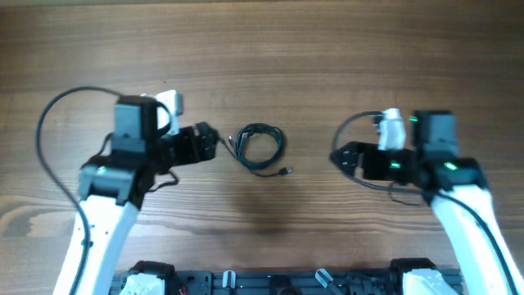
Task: Untangle cables
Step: 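Move both grippers toward the black cable bundle at table center, then grasp the black cable bundle with the right gripper and lift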
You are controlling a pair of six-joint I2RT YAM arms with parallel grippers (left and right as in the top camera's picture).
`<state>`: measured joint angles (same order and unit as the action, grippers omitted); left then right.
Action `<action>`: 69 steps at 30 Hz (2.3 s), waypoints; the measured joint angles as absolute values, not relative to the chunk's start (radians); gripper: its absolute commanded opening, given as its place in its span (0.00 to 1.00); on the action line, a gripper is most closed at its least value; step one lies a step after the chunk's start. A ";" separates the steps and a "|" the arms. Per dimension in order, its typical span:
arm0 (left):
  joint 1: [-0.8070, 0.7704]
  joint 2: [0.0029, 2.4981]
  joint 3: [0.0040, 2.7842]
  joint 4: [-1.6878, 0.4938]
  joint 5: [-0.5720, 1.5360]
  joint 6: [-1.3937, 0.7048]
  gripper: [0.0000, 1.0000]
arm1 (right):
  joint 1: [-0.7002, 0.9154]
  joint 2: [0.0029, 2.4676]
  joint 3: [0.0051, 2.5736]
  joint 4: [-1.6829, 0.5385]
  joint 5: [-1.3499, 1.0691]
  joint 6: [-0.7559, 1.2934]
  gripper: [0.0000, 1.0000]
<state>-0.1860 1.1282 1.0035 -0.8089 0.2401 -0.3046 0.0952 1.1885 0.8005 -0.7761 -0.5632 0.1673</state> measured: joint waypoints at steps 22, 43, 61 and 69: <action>-0.268 1.193 1.419 -0.982 0.234 -0.455 0.44 | 0.588 1.683 0.952 -0.105 -0.371 0.340 0.99; -0.268 1.169 1.419 -1.056 0.234 -0.455 0.48 | 0.617 1.786 0.963 -0.360 -0.227 0.735 0.73; -0.268 1.169 1.419 -1.084 0.234 -0.455 0.49 | 0.617 1.786 0.963 -0.292 -0.126 0.758 0.52; -0.268 1.169 1.419 -1.089 0.234 -0.455 0.49 | 0.618 1.812 0.963 -0.283 -0.094 0.761 0.45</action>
